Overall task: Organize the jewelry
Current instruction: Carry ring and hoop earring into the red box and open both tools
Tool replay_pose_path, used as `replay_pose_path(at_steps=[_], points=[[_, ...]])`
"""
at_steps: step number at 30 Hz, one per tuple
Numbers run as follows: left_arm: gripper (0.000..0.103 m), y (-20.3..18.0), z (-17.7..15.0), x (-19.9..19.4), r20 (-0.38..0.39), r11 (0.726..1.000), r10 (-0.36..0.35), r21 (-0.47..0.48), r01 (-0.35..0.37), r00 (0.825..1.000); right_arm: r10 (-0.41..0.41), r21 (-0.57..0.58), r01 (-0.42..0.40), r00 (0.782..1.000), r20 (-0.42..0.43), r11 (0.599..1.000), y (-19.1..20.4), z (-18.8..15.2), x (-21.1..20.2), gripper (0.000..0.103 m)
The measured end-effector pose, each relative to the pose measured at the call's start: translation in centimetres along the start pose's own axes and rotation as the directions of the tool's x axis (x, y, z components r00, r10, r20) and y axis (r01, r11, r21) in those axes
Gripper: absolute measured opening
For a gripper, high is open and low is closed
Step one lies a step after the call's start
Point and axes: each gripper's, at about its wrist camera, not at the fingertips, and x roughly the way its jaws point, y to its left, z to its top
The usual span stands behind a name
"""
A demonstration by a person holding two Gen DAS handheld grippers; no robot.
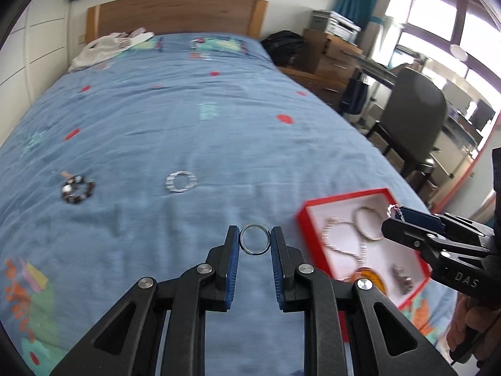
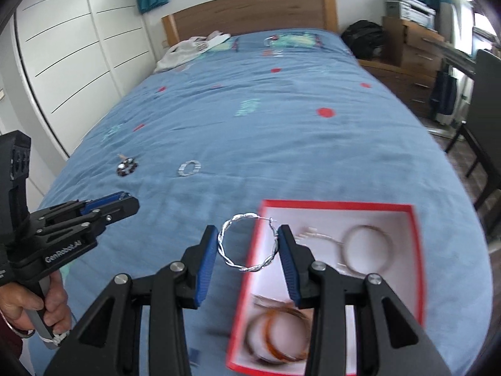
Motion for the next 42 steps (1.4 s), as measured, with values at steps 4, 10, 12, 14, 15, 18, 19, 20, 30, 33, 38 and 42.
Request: replay_pose_path(at_steps=[4,10,12,14,15,18,19,20,30,33,38,42], points=[[0.02,-3.6,-0.2,1.1,-0.019,0.999,-0.035,0.032,0.036,0.999,-0.035,0.022,0.035,0.999,-0.006,0.999,-3.3,-1.1,-1.2,0.037],[0.02,-8.6,-1.0,4.2,-0.078,0.994,-0.077,0.073,0.083,0.994,-0.054,0.052,0.056,0.998,-0.038,0.997,-7.9,-3.1,-1.0,0.037],[0.02,-10.2,-1.2,5.5,-0.101,0.991,-0.091,0.091,0.1,0.991,-0.042,0.054,0.045,0.998,-0.054,0.998,-9.1,-3.7,-0.5,0.037],[0.02,-11.3,-1.5,6.6,-0.123,0.988,-0.097,0.105,0.11,0.988,-0.032,0.043,0.036,0.997,-0.072,0.998,-9.9,-4.3,0.3,0.037],[0.02,-11.8,-1.7,7.2,-0.134,0.987,-0.097,0.111,0.113,0.986,-0.027,0.037,0.03,0.996,-0.081,0.999,-10.3,-4.6,0.6,0.037],[0.02,-12.8,-2.2,9.2,-0.17,0.986,-0.09,0.124,0.112,0.981,-0.014,0.025,0.017,0.994,-0.105,1.0,-11.4,-5.4,1.5,0.037],[0.02,-13.0,-2.4,9.8,-0.18,0.986,-0.088,0.126,0.111,0.98,-0.006,0.023,0.009,0.994,-0.113,1.0,-11.7,-5.6,1.9,0.037],[0.02,-13.1,-2.6,10.3,-0.191,0.985,-0.086,0.129,0.112,0.978,0.0,0.02,0.003,0.993,-0.12,1.0,-11.9,-5.9,2.2,0.037],[0.02,-13.7,-3.8,13.2,-0.24,0.984,-0.056,0.151,0.094,0.969,0.007,-0.076,-0.02,0.986,-0.164,0.997,-12.4,-6.6,4.9,0.038],[0.02,-13.8,-3.6,13.7,-0.243,0.983,-0.043,0.161,0.084,0.969,-0.015,-0.117,-0.005,0.985,-0.172,0.993,-12.0,-6.0,5.5,0.038],[0.021,-13.8,-3.3,14.1,-0.242,0.981,-0.033,0.177,0.077,0.97,-0.056,-0.211,0.013,0.979,-0.198,0.977,-11.1,-6.1,6.5,0.038],[0.021,-13.7,-3.5,14.0,-0.239,0.977,-0.037,0.195,0.086,0.97,-0.07,-0.257,0.016,0.976,-0.205,0.966,-10.9,-6.6,6.6,0.038]])
